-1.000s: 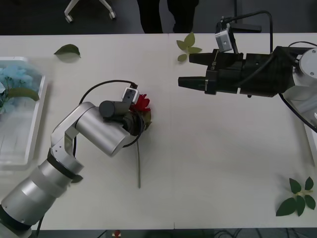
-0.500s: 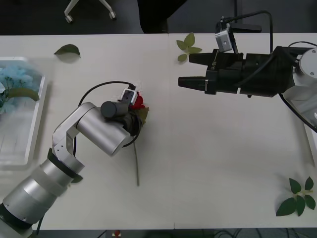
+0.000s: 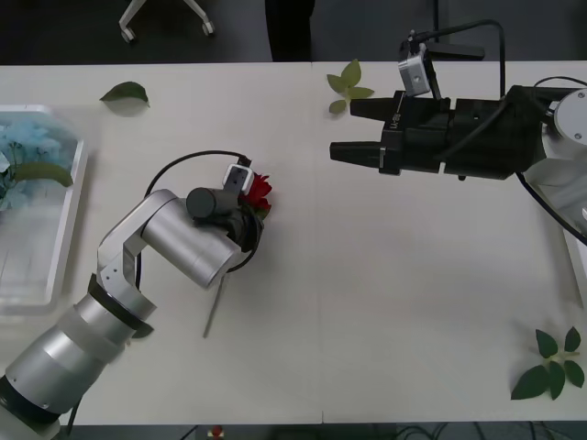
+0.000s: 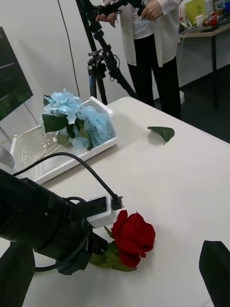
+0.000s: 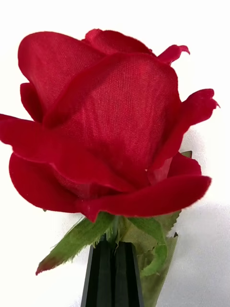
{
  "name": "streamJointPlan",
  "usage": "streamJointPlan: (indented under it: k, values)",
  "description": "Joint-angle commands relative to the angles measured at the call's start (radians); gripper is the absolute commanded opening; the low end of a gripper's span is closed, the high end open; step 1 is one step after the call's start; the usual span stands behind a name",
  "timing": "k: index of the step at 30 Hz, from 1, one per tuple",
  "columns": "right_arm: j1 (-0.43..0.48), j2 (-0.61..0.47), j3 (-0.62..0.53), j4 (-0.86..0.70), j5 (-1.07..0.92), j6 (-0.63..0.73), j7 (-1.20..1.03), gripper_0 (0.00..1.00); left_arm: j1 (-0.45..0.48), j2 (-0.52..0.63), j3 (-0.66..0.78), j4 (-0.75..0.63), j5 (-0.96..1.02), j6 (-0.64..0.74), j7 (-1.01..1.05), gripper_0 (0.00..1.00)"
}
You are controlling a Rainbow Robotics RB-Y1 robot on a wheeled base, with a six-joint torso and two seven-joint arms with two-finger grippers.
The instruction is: Place the red flowers into the right box and the blue flowers into the left box. If a person shows an open palm, hand one flower to the person first, then continue sorting.
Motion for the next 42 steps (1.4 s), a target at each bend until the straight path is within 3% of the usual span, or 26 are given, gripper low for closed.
streamJointPlan:
  k: [1,6,19,29,38,42]
  values:
    - [-0.015,-0.022,-0.014,-0.022,-0.002,0.003,0.032,1.0,-0.029,-0.009,-0.022,-0.005,-0.012,-0.011,-0.025,0.0]
    - [-0.014,-0.022,-0.015,-0.024,0.0,0.003,0.03,1.0,-0.029,-0.008,-0.003,-0.03,0.002,-0.001,-0.025,0.0]
    - [-0.007,-0.038,-0.02,-0.024,0.0,0.003,0.021,1.0,-0.027,0.049,0.168,-0.309,0.23,0.273,-0.062,0.0]
    - [-0.007,-0.046,-0.043,0.01,0.0,0.033,0.026,1.0,0.004,0.083,0.363,-0.413,0.542,0.189,-0.199,0.0]
    - [-0.007,-0.051,-0.05,0.01,0.0,0.038,0.015,1.0,0.062,0.135,0.555,-0.409,1.056,0.085,-0.47,0.0]
    - [-0.007,-0.061,-0.05,0.021,0.0,0.044,0.01,1.0,0.09,0.17,0.576,-0.409,1.251,0.019,-0.567,0.0]
